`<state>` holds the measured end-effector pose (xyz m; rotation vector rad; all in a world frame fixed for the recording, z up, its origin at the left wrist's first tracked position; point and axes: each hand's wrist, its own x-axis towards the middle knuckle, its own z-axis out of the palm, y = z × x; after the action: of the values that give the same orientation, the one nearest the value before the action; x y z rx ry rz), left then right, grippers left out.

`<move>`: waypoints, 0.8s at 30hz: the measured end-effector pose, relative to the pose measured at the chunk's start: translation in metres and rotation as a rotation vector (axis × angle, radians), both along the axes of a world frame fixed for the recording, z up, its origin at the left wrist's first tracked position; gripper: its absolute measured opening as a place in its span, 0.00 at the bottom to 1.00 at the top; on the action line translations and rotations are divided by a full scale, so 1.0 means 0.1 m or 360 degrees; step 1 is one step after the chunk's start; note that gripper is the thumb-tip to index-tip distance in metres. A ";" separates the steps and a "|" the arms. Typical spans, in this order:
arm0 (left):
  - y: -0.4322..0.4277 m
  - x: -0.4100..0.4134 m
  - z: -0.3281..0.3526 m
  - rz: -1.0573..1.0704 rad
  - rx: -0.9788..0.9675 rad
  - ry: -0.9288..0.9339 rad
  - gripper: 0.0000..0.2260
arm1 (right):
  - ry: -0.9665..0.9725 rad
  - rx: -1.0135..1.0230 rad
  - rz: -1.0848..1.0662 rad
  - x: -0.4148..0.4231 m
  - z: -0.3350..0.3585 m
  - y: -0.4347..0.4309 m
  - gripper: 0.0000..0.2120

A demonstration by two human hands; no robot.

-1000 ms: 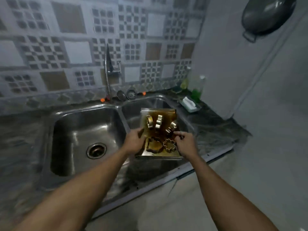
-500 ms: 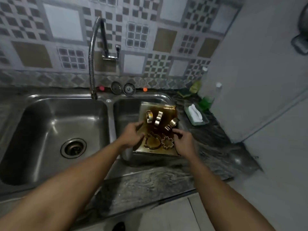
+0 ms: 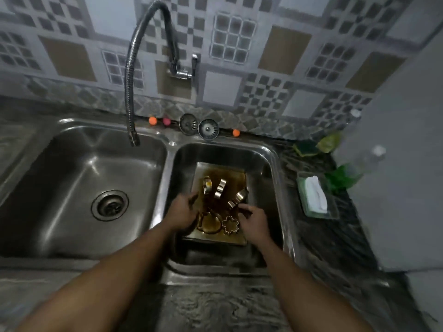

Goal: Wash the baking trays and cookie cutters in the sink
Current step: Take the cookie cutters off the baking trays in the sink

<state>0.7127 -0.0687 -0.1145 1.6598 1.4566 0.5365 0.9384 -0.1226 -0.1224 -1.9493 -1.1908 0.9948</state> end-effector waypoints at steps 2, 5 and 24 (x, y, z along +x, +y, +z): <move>0.04 0.08 -0.06 0.0046 0.0037 0.0034 0.15 | 0.0040 -0.0048 0.0034 0.06 -0.17 0.10 0.16; 0.11 0.21 -0.21 0.0114 -0.0011 0.0065 0.17 | 0.0115 -0.0094 0.0043 0.14 -0.41 0.24 0.17; 0.42 0.43 -0.99 0.0312 -0.0254 0.0147 0.25 | 0.0360 -0.0175 -0.0074 0.30 -1.14 0.67 0.17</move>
<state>0.7552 -0.0265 -0.2139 1.4425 1.6960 0.4418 0.9681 -0.0559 -0.2361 -1.8795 -0.9788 1.2424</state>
